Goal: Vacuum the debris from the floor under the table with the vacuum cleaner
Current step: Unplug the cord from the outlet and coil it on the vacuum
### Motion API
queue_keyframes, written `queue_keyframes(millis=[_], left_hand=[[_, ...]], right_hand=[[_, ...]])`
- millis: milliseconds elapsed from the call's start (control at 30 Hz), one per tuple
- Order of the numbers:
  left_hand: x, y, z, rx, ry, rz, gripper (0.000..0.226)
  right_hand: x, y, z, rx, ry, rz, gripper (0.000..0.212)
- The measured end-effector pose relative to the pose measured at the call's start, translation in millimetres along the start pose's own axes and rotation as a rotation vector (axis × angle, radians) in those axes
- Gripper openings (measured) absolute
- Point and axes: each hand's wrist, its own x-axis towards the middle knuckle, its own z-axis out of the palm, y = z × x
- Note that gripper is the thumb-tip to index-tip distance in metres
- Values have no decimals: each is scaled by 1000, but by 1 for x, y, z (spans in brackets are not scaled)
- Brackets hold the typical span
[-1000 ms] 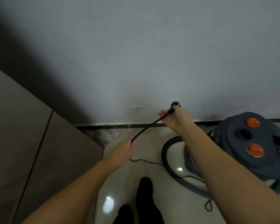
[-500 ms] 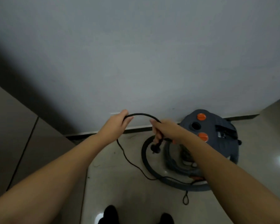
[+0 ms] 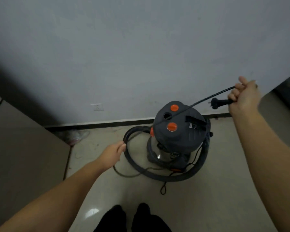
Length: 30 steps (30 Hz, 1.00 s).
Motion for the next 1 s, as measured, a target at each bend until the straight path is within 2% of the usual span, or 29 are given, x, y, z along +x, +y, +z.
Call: queue_keyframes(millis=[67, 133, 200, 267, 300, 333, 400, 433, 500, 567, 633, 733, 867, 933, 1000], left_hand=[[-12, 15, 15, 143, -169, 100, 28], [-14, 48, 22, 253, -259, 249, 27], [-10, 87, 21, 300, -201, 381, 27], [-5, 118, 13, 262, -57, 436, 27], [-3, 128, 7, 231, 0, 435, 28], [0, 133, 2, 204, 42, 427, 32], [1, 134, -7, 127, 73, 387, 41], [1, 132, -12, 62, 72, 375, 43], [-3, 125, -16, -45, 74, 379, 43], [-9, 118, -15, -71, 107, 340, 41], [-13, 110, -9, -100, 157, 272, 37], [-14, 88, 6, -156, 219, 127, 34], [-15, 75, 48, -109, 242, -28, 21], [-14, 101, 80, 5, 297, -14, 18], [-5, 146, 113, 135, 299, 33, 30]], right_hand=[[-14, 15, 2, -283, -43, -48, 36], [-46, 36, 9, -572, -306, 46, 37], [-87, 55, 10, -918, -642, 152, 39], [-123, 65, 6, -1254, -957, 73, 34], [-135, 66, 4, -1346, -1044, -8, 36], [-143, 65, 2, -1380, -1063, -60, 43], [-147, 56, -4, -1359, -1042, -23, 48], [-144, 51, -8, -1291, -1048, 65, 46], [-134, 40, -21, -1034, -1054, 284, 39], [-115, 20, -39, -744, -962, 380, 35], [-86, -11, -59, -462, -819, 388, 33], [-27, -62, -102, -167, -560, 307, 35], [57, -111, -175, 294, -118, 259, 32], [93, -121, -196, 223, 2, 240, 31], [117, -119, -199, -15, -17, 225, 30]])
